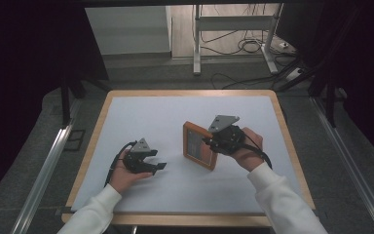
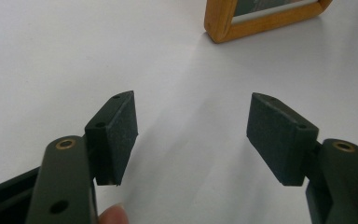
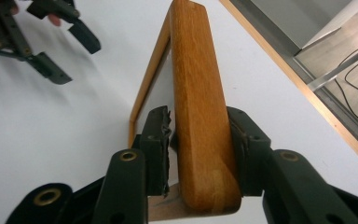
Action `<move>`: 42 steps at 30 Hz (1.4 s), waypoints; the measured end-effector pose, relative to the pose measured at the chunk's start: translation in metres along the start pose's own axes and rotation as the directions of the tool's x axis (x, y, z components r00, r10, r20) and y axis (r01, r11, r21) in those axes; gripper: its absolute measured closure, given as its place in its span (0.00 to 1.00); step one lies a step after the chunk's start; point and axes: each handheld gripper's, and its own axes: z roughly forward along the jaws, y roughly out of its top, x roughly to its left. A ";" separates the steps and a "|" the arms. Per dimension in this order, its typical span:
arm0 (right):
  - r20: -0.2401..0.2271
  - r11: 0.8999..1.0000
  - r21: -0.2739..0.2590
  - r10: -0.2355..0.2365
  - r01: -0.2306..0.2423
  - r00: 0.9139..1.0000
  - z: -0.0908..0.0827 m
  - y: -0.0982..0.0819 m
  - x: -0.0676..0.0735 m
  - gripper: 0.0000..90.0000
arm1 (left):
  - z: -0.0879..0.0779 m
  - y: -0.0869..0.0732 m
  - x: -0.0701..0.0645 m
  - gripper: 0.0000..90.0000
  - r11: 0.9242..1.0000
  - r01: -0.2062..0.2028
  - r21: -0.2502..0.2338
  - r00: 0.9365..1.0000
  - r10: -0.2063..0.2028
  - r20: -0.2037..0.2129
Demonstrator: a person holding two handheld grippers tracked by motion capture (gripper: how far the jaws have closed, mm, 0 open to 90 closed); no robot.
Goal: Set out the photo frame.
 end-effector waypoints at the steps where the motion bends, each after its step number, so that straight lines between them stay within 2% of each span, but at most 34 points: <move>1: 0.004 1.000 0.001 0.008 -0.008 1.000 0.001 -0.001 -0.002 0.68 | 0.000 0.000 0.000 0.37 1.000 -0.001 0.001 1.000 0.001 0.000; 12: 0.051 0.998 0.014 0.067 -0.068 0.996 0.016 -0.008 -0.023 0.55 | 0.002 -0.001 0.000 0.36 1.000 -0.001 0.005 1.000 0.001 0.002; 18: 0.054 0.989 0.007 0.148 -0.149 0.987 0.025 -0.015 -0.036 0.51 | 0.002 -0.001 0.000 0.36 1.000 -0.006 0.009 1.000 0.006 0.002; 26: 0.059 0.985 -0.018 0.174 -0.173 0.983 0.026 -0.018 -0.038 0.47 | 0.002 -0.001 -0.001 0.36 1.000 -0.005 0.008 1.000 0.005 0.002; 31: 0.082 0.973 -0.072 0.227 -0.221 0.970 0.018 -0.021 -0.037 0.35 | 0.002 -0.001 0.000 0.36 1.000 -0.005 0.009 1.000 0.005 0.002; 34: 0.070 0.956 -0.108 0.280 -0.272 0.957 0.010 -0.026 -0.037 0.29 | 0.002 -0.001 0.000 0.36 1.000 -0.005 0.008 1.000 0.005 0.002; 38: 0.089 0.940 -0.147 0.323 -0.308 0.942 0.000 -0.039 -0.035 0.26 | 0.003 -0.001 -0.001 0.36 1.000 -0.006 0.011 1.000 0.006 0.004; 42: 0.089 0.911 -0.196 0.384 -0.362 0.919 -0.009 -0.053 -0.031 0.25 | 0.003 -0.001 -0.001 0.36 1.000 -0.005 0.011 1.000 0.005 0.005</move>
